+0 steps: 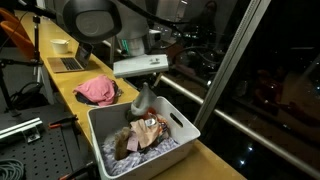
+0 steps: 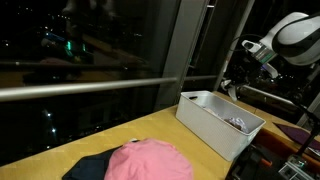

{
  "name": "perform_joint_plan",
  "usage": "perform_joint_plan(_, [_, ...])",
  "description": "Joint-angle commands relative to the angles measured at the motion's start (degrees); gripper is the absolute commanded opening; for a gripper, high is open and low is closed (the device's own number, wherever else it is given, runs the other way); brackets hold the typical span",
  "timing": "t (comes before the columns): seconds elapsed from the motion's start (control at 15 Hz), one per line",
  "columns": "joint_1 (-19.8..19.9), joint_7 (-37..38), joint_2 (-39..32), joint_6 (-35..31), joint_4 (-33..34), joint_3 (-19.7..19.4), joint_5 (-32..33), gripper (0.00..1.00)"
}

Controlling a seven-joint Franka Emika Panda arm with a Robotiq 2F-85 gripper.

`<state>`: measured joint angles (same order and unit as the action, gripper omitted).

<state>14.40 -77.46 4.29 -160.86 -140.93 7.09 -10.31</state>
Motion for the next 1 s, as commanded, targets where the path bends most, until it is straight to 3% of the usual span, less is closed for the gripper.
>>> perform_joint_plan(0.0, [-0.07, -4.70, 3.68, 0.12, -3.27, -1.54, -4.21, 0.55])
perform_joint_plan(0.07, [-0.23, -5.17, 4.52, 0.33, -3.72, -1.75, -4.52, 0.62])
perform_joint_plan(0.13, [-5.54, -3.75, 5.31, 0.39, -4.00, -6.56, -2.87, 0.69])
perform_joint_plan(0.4, [-11.38, 0.79, 5.27, 0.63, -2.70, -6.78, 0.37, 0.98])
perform_joint_plan(0.67, [-17.38, 10.53, 1.34, 1.84, 1.29, -3.18, 6.06, 1.00])
perform_joint_plan(0.93, [-23.10, 16.57, -5.69, 4.18, 8.12, 0.41, 7.75, 1.00])
